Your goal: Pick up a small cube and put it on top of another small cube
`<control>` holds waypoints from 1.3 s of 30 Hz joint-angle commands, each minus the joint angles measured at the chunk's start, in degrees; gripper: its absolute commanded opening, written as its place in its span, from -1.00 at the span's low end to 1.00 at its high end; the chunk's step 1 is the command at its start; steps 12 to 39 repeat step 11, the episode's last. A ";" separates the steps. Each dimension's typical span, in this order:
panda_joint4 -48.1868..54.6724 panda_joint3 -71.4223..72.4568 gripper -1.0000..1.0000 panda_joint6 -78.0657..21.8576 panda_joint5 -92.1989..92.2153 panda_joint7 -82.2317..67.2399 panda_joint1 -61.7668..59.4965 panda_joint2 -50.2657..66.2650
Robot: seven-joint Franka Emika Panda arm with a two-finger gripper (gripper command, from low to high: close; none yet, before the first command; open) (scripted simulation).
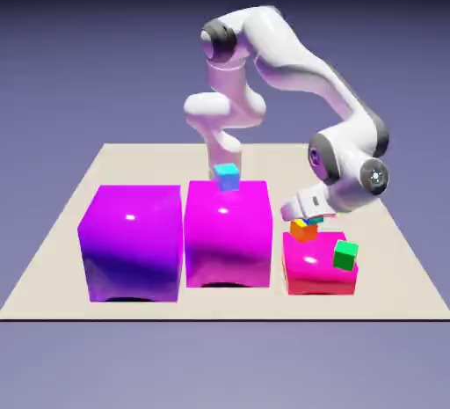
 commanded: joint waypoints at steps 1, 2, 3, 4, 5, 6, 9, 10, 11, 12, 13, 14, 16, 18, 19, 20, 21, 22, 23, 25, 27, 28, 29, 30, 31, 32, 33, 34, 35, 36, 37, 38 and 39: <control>0.27 1.81 -1.00 0.37 -0.62 1.05 -1.71 -0.34; 0.59 2.18 -1.00 0.64 -0.90 1.44 -2.20 -0.31; 0.59 2.18 -1.00 0.64 -0.90 1.44 -2.20 -0.31; -1.48 2.11 -1.00 2.67 -0.99 1.41 -2.31 -0.34; -3.55 2.04 -1.00 4.70 -1.08 1.37 -2.41 -0.37; -5.63 1.98 -1.00 6.73 -1.17 1.34 -2.52 -0.41; -9.13 1.86 1.00 10.15 -1.32 1.29 -2.70 -0.47; -9.13 1.86 1.00 10.15 -1.32 1.29 -2.70 -0.47; -7.05 1.93 1.00 8.13 -1.23 1.32 -2.60 -0.43; -7.05 1.93 1.00 8.13 -1.23 1.32 -2.60 -0.43; -7.05 1.93 1.00 8.13 -1.23 1.32 -2.60 -0.43; -7.05 1.93 1.00 8.13 -1.23 1.32 -2.60 -0.43; -7.05 1.93 1.00 8.13 -1.23 1.32 -2.60 -0.43; -7.05 1.93 1.00 8.13 -1.23 1.32 -2.60 -0.43; -7.05 1.93 1.00 8.13 -1.23 1.32 -2.60 -0.43; -7.05 1.93 1.00 8.13 -1.23 1.32 -2.60 -0.43; -7.05 1.93 1.00 8.13 -1.23 1.32 -2.60 -0.43; -7.05 1.93 1.00 8.13 -1.23 1.32 -2.60 -0.43; -7.05 1.93 1.00 8.13 -1.23 1.32 -2.60 -0.43; -7.05 1.93 1.00 8.13 -1.23 1.32 -2.60 -0.43; -7.05 1.93 1.00 8.13 -1.23 1.32 -2.60 -0.43; -7.05 1.93 1.00 8.13 -1.23 1.32 -2.60 -0.43; -7.05 1.93 1.00 8.13 -1.23 1.32 -2.60 -0.43; -7.05 1.93 1.00 8.13 -1.23 1.32 -2.60 -0.43; -7.05 1.93 1.00 8.13 -1.23 1.32 -2.60 -0.43; -7.05 1.93 1.00 8.13 -1.23 1.32 -2.60 -0.43; -7.05 1.93 1.00 8.13 -1.23 1.32 -2.60 -0.43; -7.05 1.93 1.00 8.13 -1.23 1.32 -2.60 -0.43; -7.05 1.93 1.00 8.13 -1.23 1.32 -2.60 -0.43; -7.05 1.93 1.00 8.13 -1.23 1.32 -2.60 -0.43; -7.05 1.93 1.00 8.13 -1.23 1.32 -2.60 -0.43; -7.05 1.93 1.00 8.13 -1.23 1.32 -2.60 -0.43; -7.05 1.93 1.00 8.13 -1.23 1.32 -2.60 -0.43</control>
